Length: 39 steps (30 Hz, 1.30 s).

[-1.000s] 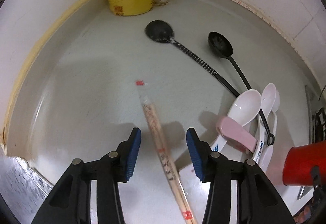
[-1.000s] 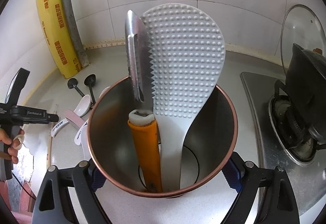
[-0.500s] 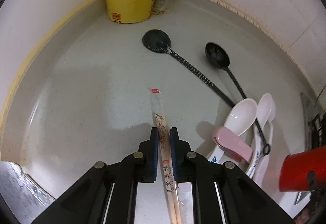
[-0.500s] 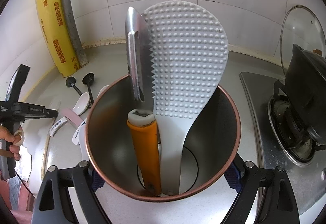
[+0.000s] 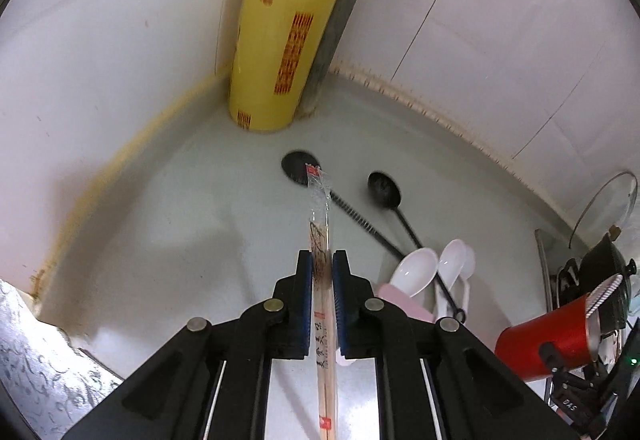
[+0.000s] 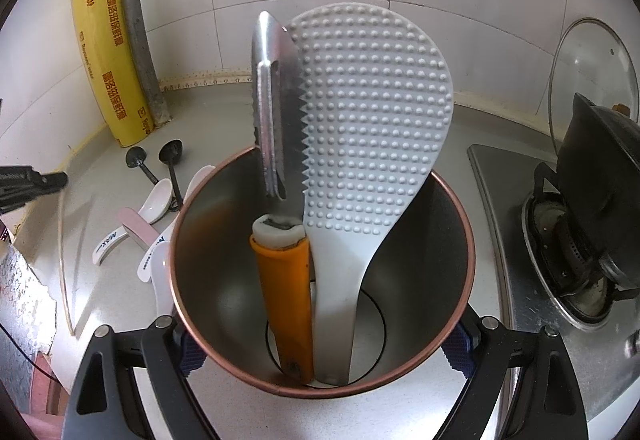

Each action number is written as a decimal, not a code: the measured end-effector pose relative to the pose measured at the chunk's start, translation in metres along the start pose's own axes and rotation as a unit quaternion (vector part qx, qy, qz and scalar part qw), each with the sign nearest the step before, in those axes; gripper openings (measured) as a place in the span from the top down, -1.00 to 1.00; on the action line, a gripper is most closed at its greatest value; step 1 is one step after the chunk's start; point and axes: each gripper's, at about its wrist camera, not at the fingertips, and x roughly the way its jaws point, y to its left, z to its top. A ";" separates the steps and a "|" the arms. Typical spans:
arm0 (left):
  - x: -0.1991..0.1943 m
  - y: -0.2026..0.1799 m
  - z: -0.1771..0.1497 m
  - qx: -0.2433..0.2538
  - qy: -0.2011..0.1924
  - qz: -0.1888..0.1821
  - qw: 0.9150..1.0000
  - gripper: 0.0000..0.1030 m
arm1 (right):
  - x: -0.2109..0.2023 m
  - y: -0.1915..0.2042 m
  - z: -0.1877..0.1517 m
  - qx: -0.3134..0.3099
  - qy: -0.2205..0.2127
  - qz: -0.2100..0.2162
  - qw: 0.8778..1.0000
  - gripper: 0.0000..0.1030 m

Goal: Organize utensils
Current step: 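Lift the chopsticks with the left gripper and carry them above the red holder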

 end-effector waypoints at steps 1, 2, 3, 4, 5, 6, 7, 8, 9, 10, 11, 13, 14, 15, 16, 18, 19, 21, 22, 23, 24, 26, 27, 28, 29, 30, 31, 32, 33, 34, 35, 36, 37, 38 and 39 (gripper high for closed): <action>-0.006 -0.002 0.001 0.004 -0.006 -0.002 1.000 0.81 | 0.000 0.000 0.000 0.000 0.000 0.000 1.000 -0.81; -0.003 -0.002 0.005 0.007 -0.012 -0.004 1.000 0.81 | 0.000 0.000 0.000 0.000 0.000 0.000 1.000 -0.81; -0.008 -0.003 0.006 0.011 -0.018 -0.005 1.000 0.81 | 0.000 0.000 0.000 -0.001 0.000 -0.001 1.000 -0.81; -0.012 -0.004 0.006 0.014 -0.023 -0.006 1.000 0.82 | 0.000 0.000 0.000 -0.001 0.000 -0.001 1.000 -0.81; -0.016 -0.006 0.007 0.018 -0.028 -0.007 0.999 0.82 | 0.000 0.000 0.000 -0.001 0.000 -0.001 1.000 -0.81; -0.021 -0.008 0.008 0.021 -0.034 -0.007 0.999 0.82 | 0.000 0.001 0.000 -0.002 -0.001 -0.001 1.000 -0.81; -0.025 -0.010 0.010 0.024 -0.040 -0.008 0.999 0.85 | 0.000 0.001 0.000 -0.002 -0.001 -0.001 1.000 -0.81; -0.029 -0.012 0.011 0.027 -0.044 -0.010 0.999 0.91 | 0.000 0.000 0.000 -0.001 -0.001 -0.001 1.000 -0.81; -0.033 -0.014 0.011 0.030 -0.049 -0.014 0.998 0.91 | 0.000 0.000 0.000 -0.001 -0.001 -0.001 1.000 -0.81; -0.036 -0.017 0.012 0.036 -0.053 -0.015 0.998 0.91 | 0.000 0.000 0.000 -0.001 -0.001 -0.001 1.000 -0.81; -0.038 -0.018 0.012 0.040 -0.056 -0.017 0.998 0.91 | 0.000 0.001 0.001 -0.002 -0.001 -0.001 1.000 -0.81; -0.041 -0.021 0.011 0.046 -0.057 -0.018 0.997 0.91 | -0.001 0.000 0.000 -0.002 -0.001 -0.002 1.000 -0.81; -0.040 -0.021 0.011 0.047 -0.056 -0.017 0.997 0.91 | -0.001 0.001 0.000 -0.002 -0.002 -0.001 1.000 -0.81; -0.039 -0.021 0.011 0.044 -0.053 -0.016 0.997 0.91 | -0.002 0.001 0.000 -0.001 -0.002 -0.001 1.000 -0.81; -0.040 -0.020 0.011 0.042 -0.052 -0.018 0.998 0.91 | -0.002 0.001 0.000 -0.001 -0.003 -0.002 1.000 -0.81; -0.042 -0.020 0.011 0.039 -0.055 -0.026 0.997 0.91 | -0.004 0.000 0.000 -0.001 -0.004 -0.002 1.000 -0.81; -0.044 -0.021 0.011 0.039 -0.059 -0.031 0.997 0.91 | -0.005 -0.001 -0.001 -0.001 -0.004 -0.002 1.000 -0.81; -0.049 -0.023 0.013 0.041 -0.068 -0.038 0.996 0.91 | -0.005 -0.001 -0.001 -0.001 -0.004 -0.002 1.000 -0.81; -0.053 -0.025 0.014 0.043 -0.072 -0.040 0.996 0.91 | -0.005 -0.001 -0.001 -0.001 -0.004 -0.002 1.000 -0.81; -0.056 -0.026 0.015 0.044 -0.076 -0.042 0.995 0.91 | -0.005 -0.001 0.000 -0.001 -0.004 -0.002 1.000 -0.81; -0.059 -0.028 0.015 0.046 -0.082 -0.046 0.995 0.91 | -0.005 -0.001 0.000 -0.001 -0.004 -0.002 1.000 -0.81; -0.066 -0.032 0.017 0.049 -0.090 -0.056 0.993 0.91 | -0.006 -0.001 0.000 -0.001 -0.005 -0.001 1.000 -0.81; -0.071 -0.035 0.018 0.052 -0.095 -0.061 0.992 0.91 | -0.006 -0.002 0.000 0.000 -0.005 -0.001 1.000 -0.81; -0.076 -0.039 0.019 0.057 -0.101 -0.065 0.991 0.91 | -0.006 -0.002 0.000 0.000 -0.005 -0.001 1.000 -0.81; -0.080 -0.042 0.020 0.062 -0.106 -0.069 0.990 0.91 | -0.006 -0.002 0.000 0.000 -0.005 -0.001 1.000 -0.81; -0.083 -0.046 0.021 0.065 -0.110 -0.073 0.989 0.91 | -0.006 -0.002 0.000 0.000 -0.005 -0.001 1.000 -0.81; -0.088 -0.051 0.022 0.070 -0.116 -0.081 0.987 0.91 | -0.006 -0.002 0.000 0.000 -0.005 -0.001 1.000 -0.81; -0.092 -0.056 0.023 0.075 -0.121 -0.088 0.986 0.91 | -0.006 -0.002 0.000 0.000 -0.005 0.000 1.000 -0.81; -0.095 -0.060 0.025 0.080 -0.125 -0.095 0.984 0.91 | -0.007 -0.002 0.000 0.000 -0.005 0.000 1.000 -0.81; -0.098 -0.065 0.026 0.086 -0.128 -0.100 0.983 0.91 | -0.007 -0.002 -0.001 0.001 -0.005 0.000 1.000 -0.81; -0.101 -0.070 0.027 0.093 -0.132 -0.106 0.981 0.91 | -0.008 -0.003 -0.001 0.001 -0.006 0.000 1.000 -0.81; -0.104 -0.077 0.028 0.101 -0.135 -0.114 0.979 0.91 | -0.008 -0.003 0.000 0.001 -0.006 0.000 1.000 -0.81; -0.107 -0.084 0.030 0.109 -0.138 -0.122 0.977 0.91 | -0.008 -0.003 0.000 0.001 -0.007 0.001 1.000 -0.81; -0.108 -0.089 0.031 0.114 -0.140 -0.127 0.975 0.91 | -0.009 -0.003 0.000 0.001 -0.007 0.001 1.000 -0.81; -0.111 -0.097 0.032 0.123 -0.144 -0.135 0.973 0.91 | -0.009 -0.004 0.000 0.001 -0.007 0.001 1.000 -0.81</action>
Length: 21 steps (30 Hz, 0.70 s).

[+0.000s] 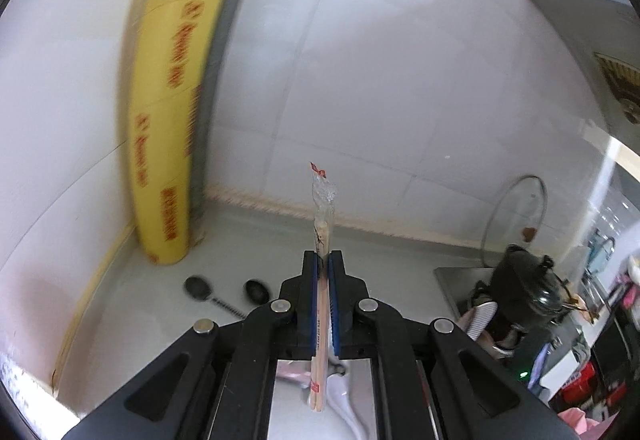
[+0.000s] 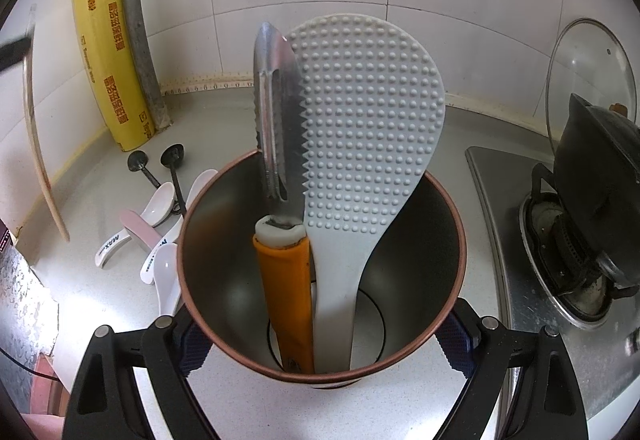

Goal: Organize utensils
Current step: 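Lift the chopsticks with the left gripper and carry them above the red holder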

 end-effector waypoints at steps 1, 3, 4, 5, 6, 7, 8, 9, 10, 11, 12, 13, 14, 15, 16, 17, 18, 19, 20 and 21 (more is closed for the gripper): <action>0.000 -0.007 0.004 0.007 -0.003 -0.008 1.000 0.91 | 0.000 0.000 0.000 0.000 0.000 0.000 1.000 -0.81; -0.002 -0.019 0.010 0.019 -0.010 -0.022 1.000 0.91 | 0.000 0.000 0.000 0.000 0.000 0.000 1.000 -0.81; -0.002 -0.025 0.013 0.026 -0.013 -0.030 0.999 0.91 | -0.001 0.000 0.000 0.000 -0.001 0.000 1.000 -0.81; -0.003 -0.030 0.016 0.032 -0.016 -0.037 0.999 0.91 | -0.002 0.000 0.000 0.000 -0.002 0.000 1.000 -0.81; -0.003 -0.036 0.020 0.038 -0.019 -0.047 0.998 0.91 | -0.002 0.000 0.001 0.000 -0.002 0.001 1.000 -0.81; -0.004 -0.043 0.023 0.046 -0.023 -0.057 0.997 0.91 | -0.002 -0.001 0.001 -0.001 -0.002 0.001 1.000 -0.81; -0.004 -0.049 0.025 0.052 -0.025 -0.064 0.996 0.91 | -0.003 0.000 0.001 -0.002 -0.002 0.000 1.000 -0.81; -0.004 -0.056 0.028 0.061 -0.029 -0.072 0.995 0.91 | -0.003 0.000 0.001 -0.002 -0.002 0.000 1.000 -0.81; -0.004 -0.061 0.031 0.067 -0.031 -0.078 0.994 0.91 | -0.003 -0.001 0.000 -0.002 -0.002 0.000 1.000 -0.81; -0.004 -0.067 0.033 0.074 -0.033 -0.084 0.993 0.91 | -0.003 -0.001 0.001 -0.001 -0.002 0.000 1.000 -0.81; -0.004 -0.072 0.036 0.080 -0.035 -0.089 0.992 0.91 | -0.003 -0.002 0.000 -0.001 -0.002 0.001 1.000 -0.81; -0.003 -0.077 0.038 0.085 -0.036 -0.094 0.991 0.91 | -0.003 -0.002 0.000 -0.001 -0.002 0.001 1.000 -0.81; -0.002 -0.081 0.039 0.090 -0.037 -0.100 0.990 0.91 | -0.003 -0.002 0.000 0.000 -0.002 0.001 1.000 -0.81; -0.001 -0.086 0.041 0.096 -0.038 -0.106 0.989 0.91 | -0.002 -0.002 0.001 0.000 -0.002 0.001 1.000 -0.81; -0.001 -0.092 0.043 0.102 -0.040 -0.113 0.987 0.91 | -0.002 -0.002 0.000 -0.001 -0.002 0.001 1.000 -0.81; -0.001 -0.096 0.044 0.107 -0.041 -0.118 0.986 0.91 | -0.002 -0.002 0.000 -0.001 -0.002 0.001 1.000 -0.81; -0.001 -0.100 0.045 0.112 -0.042 -0.122 0.985 0.91 | -0.002 -0.002 0.000 -0.001 -0.003 0.000 1.000 -0.81; 0.000 -0.105 0.046 0.116 -0.043 -0.127 0.984 0.91 | -0.002 -0.002 0.000 -0.002 -0.003 0.000 1.000 -0.81; 0.001 -0.110 0.046 0.120 -0.044 -0.131 0.983 0.91 | -0.002 -0.002 0.000 -0.002 -0.002 0.001 1.000 -0.81; 0.001 -0.116 0.047 0.124 -0.043 -0.137 0.982 0.91 | -0.002 -0.002 0.000 -0.002 -0.002 0.001 1.000 -0.81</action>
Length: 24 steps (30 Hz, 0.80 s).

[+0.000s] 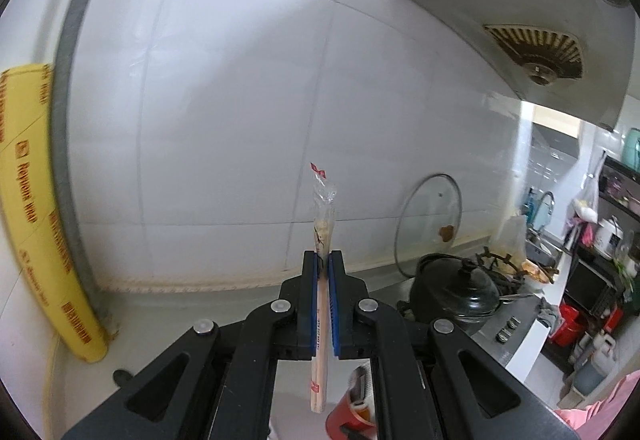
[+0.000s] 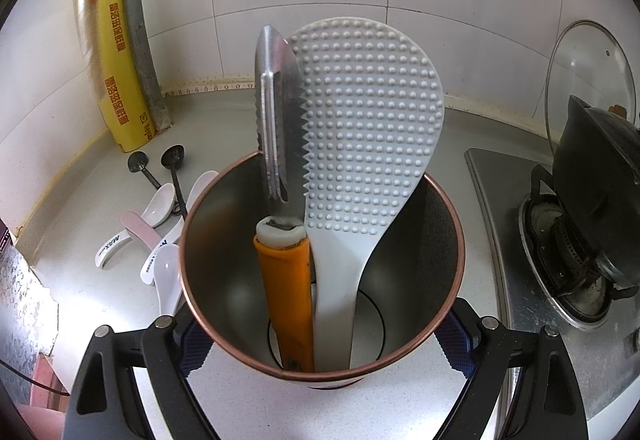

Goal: Organize utensils
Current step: 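Lift the chopsticks with the left gripper and carry them above the red holder, then lower the chopsticks into the red holder and open the left gripper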

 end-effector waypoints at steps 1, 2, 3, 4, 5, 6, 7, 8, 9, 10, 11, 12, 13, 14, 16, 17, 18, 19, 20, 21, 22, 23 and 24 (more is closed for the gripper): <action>0.003 -0.004 0.000 0.002 0.002 -0.006 1.000 0.91 | 0.000 0.000 0.000 0.000 0.000 0.000 1.000 -0.81; 0.006 -0.007 0.000 0.003 0.005 -0.012 1.000 0.91 | 0.000 0.000 0.000 0.000 0.000 0.000 1.000 -0.81; 0.011 -0.011 -0.001 0.005 0.009 -0.018 1.000 0.91 | 0.000 0.000 0.000 0.000 0.000 -0.001 1.000 -0.81; 0.015 -0.016 -0.003 0.007 0.015 -0.023 1.000 0.91 | 0.000 0.000 0.000 -0.001 0.001 -0.001 1.000 -0.81; 0.019 -0.019 -0.004 0.009 0.020 -0.026 0.999 0.91 | 0.001 0.000 0.000 -0.001 0.001 -0.001 1.000 -0.81; 0.024 -0.023 -0.007 0.011 0.027 -0.030 0.999 0.91 | 0.000 0.000 0.000 -0.001 0.001 -0.001 1.000 -0.81; 0.029 -0.027 -0.010 0.013 0.035 -0.034 0.999 0.91 | 0.001 0.000 0.000 -0.002 0.001 -0.001 1.000 -0.81; 0.032 -0.030 -0.013 0.014 0.039 -0.038 0.998 0.91 | 0.001 0.001 0.000 -0.002 0.001 -0.002 1.000 -0.81; 0.035 -0.033 -0.014 0.015 0.042 -0.042 0.998 0.91 | 0.001 0.001 0.000 -0.003 0.001 -0.002 1.000 -0.81; 0.039 -0.036 -0.017 0.015 0.047 -0.051 0.997 0.91 | 0.001 0.001 0.000 -0.003 0.001 -0.002 1.000 -0.81; 0.040 -0.037 -0.019 0.014 0.049 -0.055 0.997 0.91 | 0.001 0.001 0.000 -0.003 0.001 -0.002 1.000 -0.81; 0.043 -0.038 -0.021 0.013 0.052 -0.058 0.997 0.91 | 0.002 0.001 0.000 -0.004 0.001 -0.002 1.000 -0.81; 0.046 -0.039 -0.023 0.011 0.054 -0.061 0.997 0.91 | 0.002 0.001 0.000 -0.004 0.001 -0.002 1.000 -0.81; 0.049 -0.040 -0.024 0.010 0.056 -0.062 0.996 0.91 | 0.002 0.001 0.000 -0.004 0.001 -0.002 1.000 -0.81; 0.051 -0.039 -0.026 0.006 0.059 -0.065 0.996 0.91 | 0.002 0.001 0.000 -0.004 0.001 -0.003 1.000 -0.81; 0.051 -0.039 -0.027 0.006 0.059 -0.065 0.996 0.91 | 0.003 0.002 0.000 -0.004 0.001 -0.003 1.000 -0.81; 0.052 -0.039 -0.028 0.006 0.059 -0.064 0.996 0.91 | 0.003 0.002 0.000 -0.004 0.001 -0.003 1.000 -0.81; 0.053 -0.039 -0.030 0.007 0.061 -0.063 0.996 0.91 | 0.002 0.002 0.000 -0.004 0.001 -0.003 1.000 -0.81; 0.051 -0.036 -0.030 0.006 0.062 -0.061 0.996 0.91 | 0.002 0.002 0.000 -0.004 0.001 -0.003 1.000 -0.81; 0.052 -0.035 -0.032 0.005 0.065 -0.059 0.996 0.91 | 0.003 0.002 0.000 -0.004 0.001 -0.003 1.000 -0.81; 0.054 -0.033 -0.035 0.003 0.071 -0.057 0.996 0.91 | 0.002 0.002 0.000 -0.004 0.001 -0.003 1.000 -0.81; 0.056 -0.032 -0.037 0.001 0.075 -0.056 0.996 0.91 | 0.003 0.002 0.000 -0.004 0.002 -0.002 1.000 -0.81; 0.059 -0.030 -0.041 -0.004 0.081 -0.053 0.995 0.91 | 0.002 0.002 0.000 -0.004 0.002 -0.002 1.000 -0.81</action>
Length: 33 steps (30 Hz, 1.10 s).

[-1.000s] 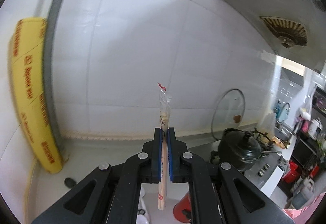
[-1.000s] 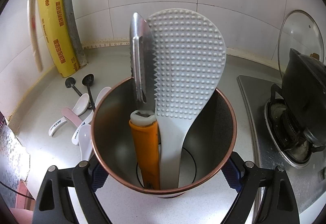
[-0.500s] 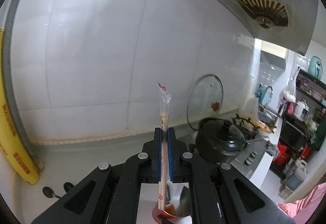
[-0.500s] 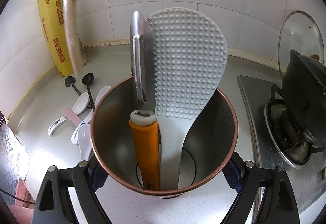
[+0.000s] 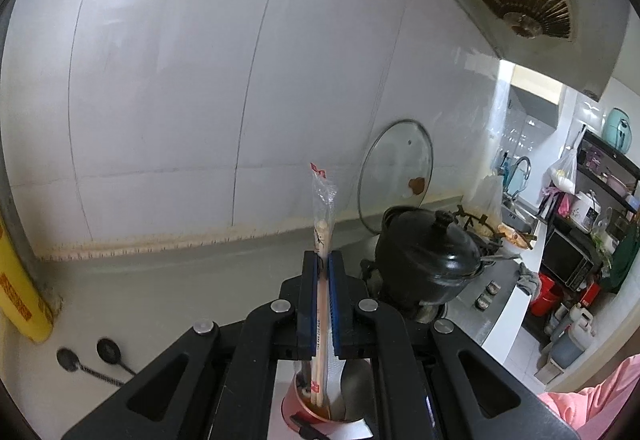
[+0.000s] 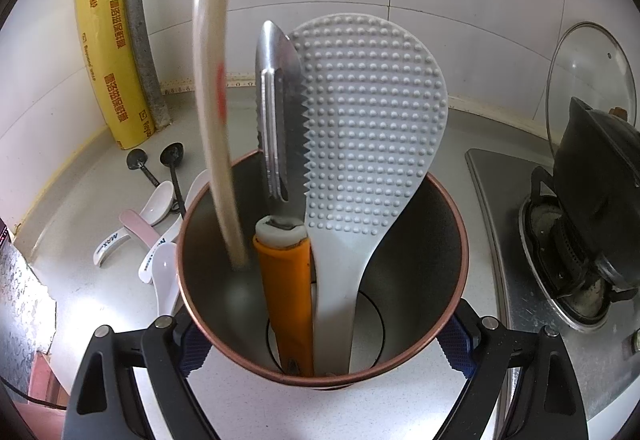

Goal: Organize utensils
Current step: 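Lower the chopsticks into the red holder and open the left gripper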

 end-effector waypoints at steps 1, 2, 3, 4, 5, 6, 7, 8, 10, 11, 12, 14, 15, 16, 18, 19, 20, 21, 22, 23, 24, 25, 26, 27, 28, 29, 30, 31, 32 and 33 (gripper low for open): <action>0.003 0.004 -0.004 -0.006 0.009 0.002 1.000 0.91 | 0.000 0.000 0.000 0.000 0.000 0.000 1.000 -0.81; 0.005 0.006 -0.007 -0.011 0.015 0.005 1.000 0.91 | 0.000 0.000 0.000 0.000 0.000 0.000 1.000 -0.81; 0.008 0.009 -0.011 -0.017 0.025 0.008 1.000 0.91 | 0.000 0.000 0.000 0.000 0.000 0.000 1.000 -0.81; 0.012 0.013 -0.016 -0.024 0.037 0.011 0.999 0.91 | 0.000 0.000 0.000 0.000 0.000 0.000 1.000 -0.81; 0.015 0.016 -0.019 -0.029 0.046 0.012 0.998 0.91 | 0.001 0.000 0.001 0.000 0.001 0.000 1.000 -0.81; 0.017 0.018 -0.022 -0.033 0.055 0.014 0.998 0.91 | 0.001 0.000 0.001 0.000 0.001 0.001 1.000 -0.81; 0.020 0.020 -0.026 -0.038 0.064 0.014 0.997 0.91 | 0.001 0.001 0.001 0.000 0.001 0.001 1.000 -0.81; 0.022 0.021 -0.029 -0.041 0.069 0.014 0.997 0.91 | 0.002 0.001 0.001 0.001 0.002 0.001 1.000 -0.81; 0.026 0.024 -0.035 -0.049 0.081 0.013 0.995 0.90 | 0.002 0.001 0.000 0.002 0.003 0.002 1.000 -0.81; 0.028 0.024 -0.037 -0.052 0.086 0.013 0.995 0.90 | 0.002 0.000 0.000 0.002 0.003 0.003 1.000 -0.81; 0.030 0.025 -0.040 -0.053 0.091 0.013 0.994 0.90 | 0.002 0.000 0.000 0.002 0.003 0.003 1.000 -0.81; 0.032 0.025 -0.044 -0.056 0.099 0.012 0.993 0.90 | 0.003 -0.002 0.000 0.002 0.004 0.003 1.000 -0.81; 0.034 0.025 -0.045 -0.056 0.102 0.012 0.993 0.90 | 0.003 -0.001 0.000 0.002 0.004 0.003 1.000 -0.81; 0.035 0.024 -0.047 -0.056 0.107 0.012 0.993 0.90 | 0.003 0.000 0.000 0.002 0.004 0.003 1.000 -0.81; 0.040 0.023 -0.051 -0.057 0.115 0.011 0.992 0.90 | 0.005 -0.002 0.000 0.002 0.005 0.003 1.000 -0.81; 0.041 0.023 -0.053 -0.058 0.119 0.011 0.991 0.90 | 0.005 -0.002 0.000 0.002 0.005 0.003 1.000 -0.81; 0.042 0.023 -0.054 -0.059 0.123 0.011 0.991 0.90 | 0.005 -0.002 0.000 0.002 0.005 0.003 1.000 -0.81; 0.043 0.023 -0.056 -0.060 0.128 0.011 0.990 0.90 | 0.005 -0.003 0.000 0.003 0.005 0.004 1.000 -0.81; 0.045 0.022 -0.058 -0.059 0.132 0.011 0.989 0.90 | 0.005 -0.002 0.000 0.003 0.005 0.004 1.000 -0.81; 0.046 0.021 -0.060 -0.059 0.136 0.011 0.989 0.90 | 0.006 -0.002 0.000 0.003 0.005 0.003 1.000 -0.81; 0.047 0.021 -0.061 -0.059 0.140 0.011 0.988 0.90 | 0.005 -0.002 0.000 0.003 0.005 0.003 1.000 -0.81; 0.049 0.020 -0.062 -0.058 0.146 0.011 0.987 0.90 | 0.005 -0.002 0.000 0.002 0.005 0.003 1.000 -0.81; 0.051 0.019 -0.064 -0.058 0.151 0.011 0.987 0.90 | 0.005 -0.003 0.000 0.002 0.005 0.003 1.000 -0.81; 0.053 0.019 -0.066 -0.058 0.153 0.012 0.986 0.90 | 0.005 -0.003 0.000 0.002 0.005 0.003 1.000 -0.81; 0.054 0.019 -0.067 -0.058 0.157 0.012 0.986 0.90 | 0.005 -0.003 0.000 0.003 0.005 0.003 1.000 -0.81; 0.054 0.019 -0.068 -0.057 0.159 0.012 0.985 0.90 | 0.006 -0.003 0.000 0.003 0.005 0.004 1.000 -0.81; 0.055 0.019 -0.069 -0.058 0.161 0.012 0.985 0.90 | 0.006 -0.002 0.000 0.003 0.005 0.004 1.000 -0.81; 0.056 0.019 -0.069 -0.059 0.164 0.012 0.985 0.90 | 0.005 -0.002 0.000 0.003 0.005 0.003 1.000 -0.81; 0.057 0.019 -0.070 -0.059 0.166 0.012 0.984 0.90 | 0.005 -0.002 0.000 0.003 0.005 0.003 1.000 -0.81; 0.057 0.019 -0.071 -0.060 0.168 0.011 0.984 0.90 | 0.005 -0.003 0.000 0.002 0.005 0.003 1.000 -0.81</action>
